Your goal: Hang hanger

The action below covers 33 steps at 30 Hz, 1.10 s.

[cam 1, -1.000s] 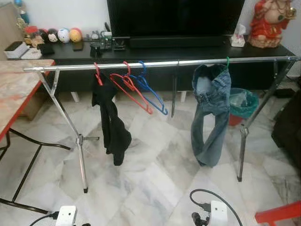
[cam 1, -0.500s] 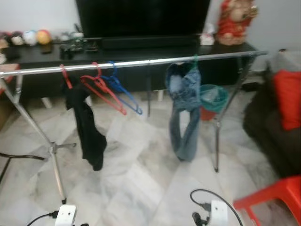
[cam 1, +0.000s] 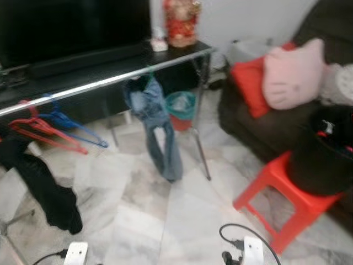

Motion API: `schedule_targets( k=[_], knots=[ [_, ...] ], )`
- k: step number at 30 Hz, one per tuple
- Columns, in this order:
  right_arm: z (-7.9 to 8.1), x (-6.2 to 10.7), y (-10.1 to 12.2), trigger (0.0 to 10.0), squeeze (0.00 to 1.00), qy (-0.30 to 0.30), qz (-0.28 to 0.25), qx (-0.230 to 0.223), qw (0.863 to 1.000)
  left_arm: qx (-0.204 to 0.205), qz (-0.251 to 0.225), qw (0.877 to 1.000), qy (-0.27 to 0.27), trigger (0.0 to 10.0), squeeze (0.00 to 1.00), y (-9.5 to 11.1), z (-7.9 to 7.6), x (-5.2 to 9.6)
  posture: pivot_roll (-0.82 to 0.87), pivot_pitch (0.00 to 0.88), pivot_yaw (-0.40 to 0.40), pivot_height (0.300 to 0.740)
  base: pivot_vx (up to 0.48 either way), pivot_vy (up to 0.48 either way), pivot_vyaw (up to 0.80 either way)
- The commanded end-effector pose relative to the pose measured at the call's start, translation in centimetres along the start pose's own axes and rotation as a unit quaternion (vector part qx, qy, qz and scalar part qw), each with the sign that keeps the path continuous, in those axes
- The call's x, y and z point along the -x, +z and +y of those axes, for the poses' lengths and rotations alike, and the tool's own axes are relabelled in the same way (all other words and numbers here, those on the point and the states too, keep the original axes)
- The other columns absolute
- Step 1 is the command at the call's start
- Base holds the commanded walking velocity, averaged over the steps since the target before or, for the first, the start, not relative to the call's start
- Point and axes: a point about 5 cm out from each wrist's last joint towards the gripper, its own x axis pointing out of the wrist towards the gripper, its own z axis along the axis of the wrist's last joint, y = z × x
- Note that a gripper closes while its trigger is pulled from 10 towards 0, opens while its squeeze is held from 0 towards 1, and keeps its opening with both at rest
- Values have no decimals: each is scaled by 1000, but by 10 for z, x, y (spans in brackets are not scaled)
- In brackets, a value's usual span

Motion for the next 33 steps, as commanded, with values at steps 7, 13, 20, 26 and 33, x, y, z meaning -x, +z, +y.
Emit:
schedule_targets(
  k=[7,13,20,26,33],
  knots=[
    [5,0,-2,10000,0,5,5,0,1000,7,20,1000,6,10000,0,-12,5,4,-2,0,14,740,0,0,-738],
    [6,0,-3,10000,0,6,6,1,1000,10,18,1000,4,10000,0,-11,4,4,-2,0,14,740,0,0,-739],
    [7,0,-3,10000,0,7,6,1,1000,16,16,1000,4,10000,0,-11,4,4,-1,0,14,740,0,0,-738],
    [7,0,-1,10000,0,7,-2,-3,1000,17,17,1000,3,10000,0,-11,4,4,-3,0,15,740,0,0,-608],
    [6,-1,1,10000,0,2,-8,-10,1000,21,18,1000,2,10000,0,-12,4,4,-2,0,16,740,0,0,0]
  ],
)
